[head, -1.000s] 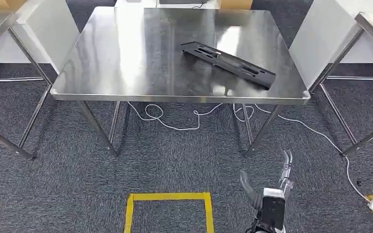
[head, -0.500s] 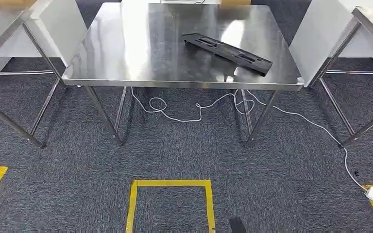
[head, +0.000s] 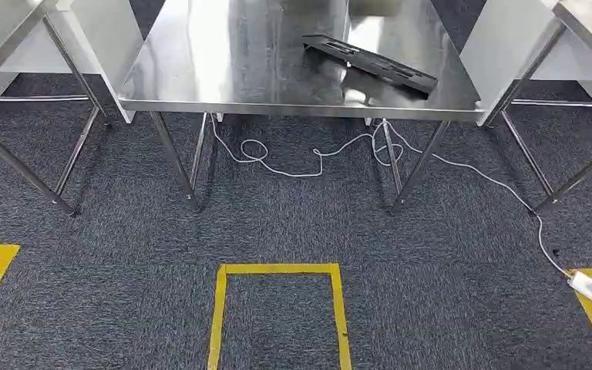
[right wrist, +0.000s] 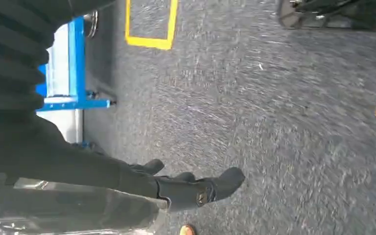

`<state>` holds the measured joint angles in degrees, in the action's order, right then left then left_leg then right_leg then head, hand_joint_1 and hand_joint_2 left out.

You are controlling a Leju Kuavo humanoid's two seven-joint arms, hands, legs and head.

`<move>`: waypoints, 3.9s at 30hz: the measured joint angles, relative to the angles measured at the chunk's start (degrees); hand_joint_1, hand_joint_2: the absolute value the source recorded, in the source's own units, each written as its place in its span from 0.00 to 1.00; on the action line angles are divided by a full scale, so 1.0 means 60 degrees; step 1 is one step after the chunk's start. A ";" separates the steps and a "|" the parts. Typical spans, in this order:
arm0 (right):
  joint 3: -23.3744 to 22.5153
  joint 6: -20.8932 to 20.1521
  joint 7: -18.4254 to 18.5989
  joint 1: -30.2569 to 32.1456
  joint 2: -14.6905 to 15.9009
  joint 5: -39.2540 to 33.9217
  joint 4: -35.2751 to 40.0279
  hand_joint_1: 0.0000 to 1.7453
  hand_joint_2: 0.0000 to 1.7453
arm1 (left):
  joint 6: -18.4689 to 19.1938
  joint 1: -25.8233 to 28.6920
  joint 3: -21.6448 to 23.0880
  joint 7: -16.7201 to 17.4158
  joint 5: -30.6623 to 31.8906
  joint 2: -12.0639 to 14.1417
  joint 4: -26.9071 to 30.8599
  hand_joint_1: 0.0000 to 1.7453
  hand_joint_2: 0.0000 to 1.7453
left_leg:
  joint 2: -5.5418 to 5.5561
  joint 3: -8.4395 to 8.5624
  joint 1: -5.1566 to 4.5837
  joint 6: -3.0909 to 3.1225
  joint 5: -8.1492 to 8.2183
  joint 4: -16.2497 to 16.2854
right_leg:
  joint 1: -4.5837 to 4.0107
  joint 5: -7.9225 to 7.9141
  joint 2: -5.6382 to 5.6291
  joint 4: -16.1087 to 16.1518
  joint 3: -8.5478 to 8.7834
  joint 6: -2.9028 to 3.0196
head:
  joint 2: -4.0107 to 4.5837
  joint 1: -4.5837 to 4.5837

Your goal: Take the parts from the cabinet and place them on the table.

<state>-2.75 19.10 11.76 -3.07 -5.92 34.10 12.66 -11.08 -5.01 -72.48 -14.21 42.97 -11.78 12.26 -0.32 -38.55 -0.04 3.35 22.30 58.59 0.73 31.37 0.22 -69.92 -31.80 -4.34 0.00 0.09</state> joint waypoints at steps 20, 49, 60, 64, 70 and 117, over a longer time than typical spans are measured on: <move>-0.0066 -0.0109 -0.0903 -0.0112 -0.0077 -0.0441 -0.0138 0.00 0.00 | 0.0284 0.0007 0.0383 -0.0011 0.0674 0.0040 0.0000 0.00 0.00 | 0.0103 0.1703 0.0206 -0.0601 0.1447 -0.0048 | -0.0024 -0.1032 0.0161 0.1958 -0.0329 0.0408 | 0.0000 0.0117; -0.0605 0.0102 -0.1089 0.0087 -0.0087 -0.0769 -0.0277 0.00 0.00 | 0.0459 0.0020 0.0951 0.0036 0.1162 0.0215 -0.0011 0.00 0.00 | 0.0039 0.1949 0.0126 -0.0431 0.1388 -0.0080 | -0.0108 -0.0936 0.0062 0.2025 -0.0202 0.0661 | 0.0000 0.0047; -0.0612 0.0128 -0.1092 0.0086 -0.0051 -0.0645 -0.0299 0.00 0.00 | 0.0069 0.0008 0.0984 0.0062 0.1239 0.0164 -0.0051 0.00 0.00 | -0.0085 0.0769 0.0137 -0.0115 0.0503 -0.0314 | 0.0042 0.0029 0.0009 -0.0757 -0.0836 0.0144 | 0.0000 -0.0051; -0.0616 0.0139 -0.1059 0.0066 -0.0040 -0.0652 -0.0299 0.00 0.00 | 0.0077 0.0002 0.0984 0.0106 0.1246 0.0160 -0.0073 0.00 0.00 | -0.0071 0.0594 0.0081 -0.0334 0.0186 -0.0260 | -0.0003 0.0017 -0.0009 0.2449 0.1471 0.0202 | 0.0000 -0.0077; -0.0627 0.0164 -0.1012 0.0089 -0.0055 -0.0696 -0.0306 0.00 0.00 | 0.0102 0.0008 0.0984 0.0153 0.1257 0.0171 -0.0077 0.00 0.00 | -0.0032 0.0240 0.0199 -0.0562 0.0986 0.0563 | 0.0112 -0.0063 0.0042 0.2591 0.1199 0.0816 | 0.0000 -0.0014; -0.1089 0.0172 -0.0841 0.0067 -0.0208 -0.0936 -0.0310 0.00 0.00 | 0.0211 0.0020 0.0976 0.0590 0.1235 0.0178 -0.0087 0.00 0.00 | -0.0093 0.0634 0.0392 -0.0726 0.2052 0.1379 | 0.0180 -0.0586 -0.0008 0.2121 0.0244 0.0593 | 0.0000 -0.0065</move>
<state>-9.29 20.13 6.71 -2.67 -7.17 28.48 10.80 -9.81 -4.89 -66.62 -10.67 50.38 -10.71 11.74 -0.88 -34.74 2.32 -1.01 34.61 66.86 1.81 27.85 0.18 -57.19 -30.34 -0.79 0.00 -0.31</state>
